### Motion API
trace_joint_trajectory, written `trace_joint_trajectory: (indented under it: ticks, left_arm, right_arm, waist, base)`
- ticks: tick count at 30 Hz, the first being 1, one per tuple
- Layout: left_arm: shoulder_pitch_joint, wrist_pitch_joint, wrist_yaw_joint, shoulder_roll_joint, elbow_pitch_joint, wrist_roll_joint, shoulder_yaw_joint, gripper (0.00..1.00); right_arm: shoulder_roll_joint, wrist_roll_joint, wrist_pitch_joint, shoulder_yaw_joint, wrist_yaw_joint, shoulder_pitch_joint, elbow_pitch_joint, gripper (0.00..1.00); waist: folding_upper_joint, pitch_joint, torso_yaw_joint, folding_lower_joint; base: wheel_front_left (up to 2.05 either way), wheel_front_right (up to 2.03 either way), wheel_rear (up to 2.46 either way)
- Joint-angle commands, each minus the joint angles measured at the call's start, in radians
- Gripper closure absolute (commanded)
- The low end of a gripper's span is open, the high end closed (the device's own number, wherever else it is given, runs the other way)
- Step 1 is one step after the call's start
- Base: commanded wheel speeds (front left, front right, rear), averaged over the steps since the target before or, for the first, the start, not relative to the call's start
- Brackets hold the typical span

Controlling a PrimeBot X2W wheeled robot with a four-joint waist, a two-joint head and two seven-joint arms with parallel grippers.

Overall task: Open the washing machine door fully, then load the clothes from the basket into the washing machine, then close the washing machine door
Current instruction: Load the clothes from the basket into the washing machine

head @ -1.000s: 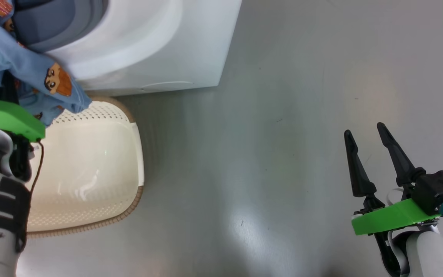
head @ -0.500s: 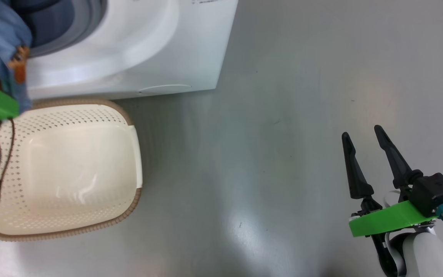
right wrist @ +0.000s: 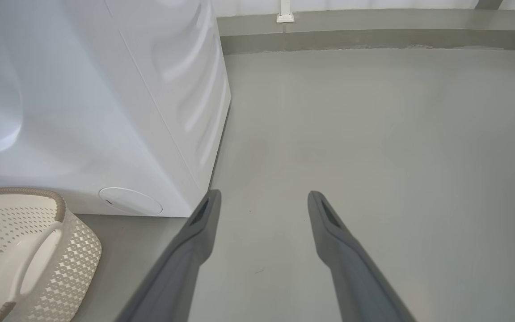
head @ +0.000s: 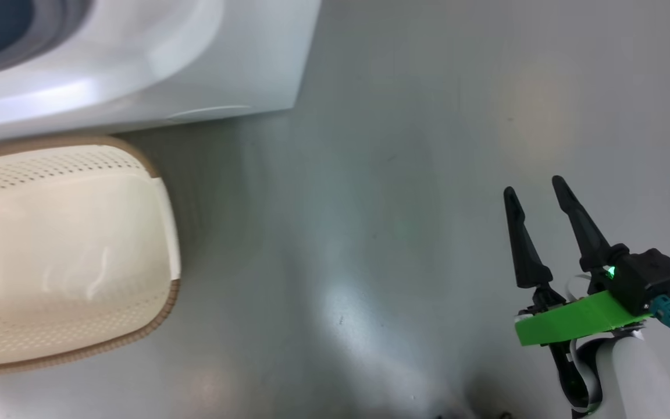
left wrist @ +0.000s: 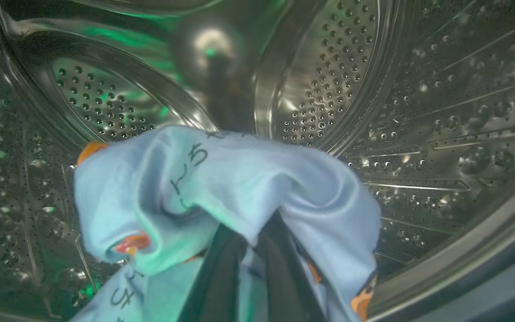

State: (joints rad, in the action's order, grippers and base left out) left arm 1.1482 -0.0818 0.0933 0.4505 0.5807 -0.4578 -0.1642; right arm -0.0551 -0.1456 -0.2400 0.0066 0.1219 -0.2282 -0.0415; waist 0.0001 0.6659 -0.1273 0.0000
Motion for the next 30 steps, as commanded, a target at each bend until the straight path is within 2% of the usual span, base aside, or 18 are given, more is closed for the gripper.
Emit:
trace_joint_trajectory:
  ticks: [1,4,9,15,19,30]
  left_arm:
    - [0.059,0.024,0.006,0.083,-0.011,0.011,0.018,1.0]
    - [0.157,0.055,0.012,0.128,0.026,0.031,0.004,1.0]
    - [0.275,0.044,0.018,0.157,0.095,0.052,-0.011,1.0]
    - [0.377,-0.005,0.023,0.152,0.188,0.083,-0.046,1.0]
    - [0.411,-0.018,0.027,0.147,0.26,0.109,-0.088,1.0]
    - [0.472,-0.078,0.03,0.126,0.419,0.12,-0.121,1.0]
  right_arm:
    - [0.004,-0.02,-0.016,0.032,0.009,0.0,0.009,0.0]
    - [0.004,-0.038,-0.02,0.048,0.009,-0.017,-0.011,0.0]
    - [0.005,-0.063,-0.021,0.062,0.009,-0.038,-0.016,0.0]
    - [0.005,-0.077,-0.022,0.073,0.009,-0.049,-0.011,0.0]
    - [0.005,-0.08,-0.022,0.075,0.009,-0.048,-0.011,0.0]
    - [0.005,-0.074,-0.022,0.075,0.009,-0.045,-0.006,0.0]
  waist:
    - [-0.0001,0.043,-0.042,0.0]
    - [-0.0001,0.073,-0.075,0.0]
    - [-0.0001,0.102,-0.104,0.0]
    - [-0.0001,0.123,-0.123,0.0]
    - [-0.0001,0.13,-0.128,0.0]
    - [-0.0001,0.134,-0.124,0.0]
  base:
    - [0.0,0.0,0.0]
    - [0.0,0.0,0.0]
    - [0.0,0.0,0.0]
    - [0.0,0.0,0.0]
    - [0.0,0.0,0.0]
    - [0.0,0.0,0.0]
